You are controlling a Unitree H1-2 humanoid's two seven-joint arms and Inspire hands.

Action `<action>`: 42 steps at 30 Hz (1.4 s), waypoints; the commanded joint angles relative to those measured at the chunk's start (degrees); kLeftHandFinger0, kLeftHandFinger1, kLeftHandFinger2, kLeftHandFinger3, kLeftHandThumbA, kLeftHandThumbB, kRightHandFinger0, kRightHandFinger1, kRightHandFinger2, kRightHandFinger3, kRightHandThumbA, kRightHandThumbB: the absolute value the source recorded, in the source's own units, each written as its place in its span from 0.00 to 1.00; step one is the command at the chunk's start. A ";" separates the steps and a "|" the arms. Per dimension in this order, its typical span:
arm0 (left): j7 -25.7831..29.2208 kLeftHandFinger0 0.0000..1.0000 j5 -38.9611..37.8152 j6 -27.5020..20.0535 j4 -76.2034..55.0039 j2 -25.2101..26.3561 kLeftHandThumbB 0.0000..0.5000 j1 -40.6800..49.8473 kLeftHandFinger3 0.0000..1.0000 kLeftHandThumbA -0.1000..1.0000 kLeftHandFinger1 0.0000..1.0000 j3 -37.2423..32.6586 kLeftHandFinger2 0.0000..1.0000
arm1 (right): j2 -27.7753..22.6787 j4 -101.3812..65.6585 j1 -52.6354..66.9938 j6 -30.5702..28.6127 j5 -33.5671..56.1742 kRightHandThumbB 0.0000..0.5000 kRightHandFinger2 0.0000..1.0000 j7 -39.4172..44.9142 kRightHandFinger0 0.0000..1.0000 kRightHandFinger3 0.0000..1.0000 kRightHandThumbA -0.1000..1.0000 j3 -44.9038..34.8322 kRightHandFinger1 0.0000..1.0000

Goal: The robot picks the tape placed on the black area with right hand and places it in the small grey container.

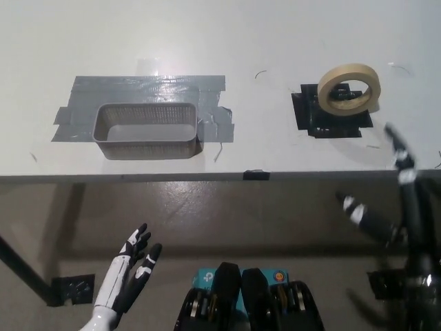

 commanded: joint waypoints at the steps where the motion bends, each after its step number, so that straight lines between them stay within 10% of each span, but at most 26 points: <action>1: 1.54 1.00 0.89 -2.23 -1.89 -0.10 0.00 -0.26 1.00 0.89 1.00 0.24 1.00 | -3.75 -1.52 -11.35 9.48 -11.90 0.61 1.00 -1.36 1.00 1.00 0.91 -2.03 1.00; 14: 1.24 1.00 0.45 -3.86 -2.32 -0.12 0.00 2.39 1.00 0.85 1.00 0.43 1.00 | -10.90 19.02 -27.40 19.02 -17.23 0.74 1.00 -0.02 1.00 1.00 0.81 3.58 1.00; 25: 1.58 1.00 0.79 -3.92 -1.58 -0.32 0.00 2.32 1.00 0.88 1.00 0.81 1.00 | -12.25 36.75 -39.10 22.47 -18.92 0.92 1.00 1.30 1.00 1.00 0.92 12.38 1.00; 42: 0.72 1.00 0.23 -3.83 -1.92 -0.02 0.00 1.74 1.00 0.87 1.00 0.90 1.00 | -11.55 53.57 -48.94 24.31 -19.08 0.92 1.00 0.57 1.00 1.00 0.92 21.32 1.00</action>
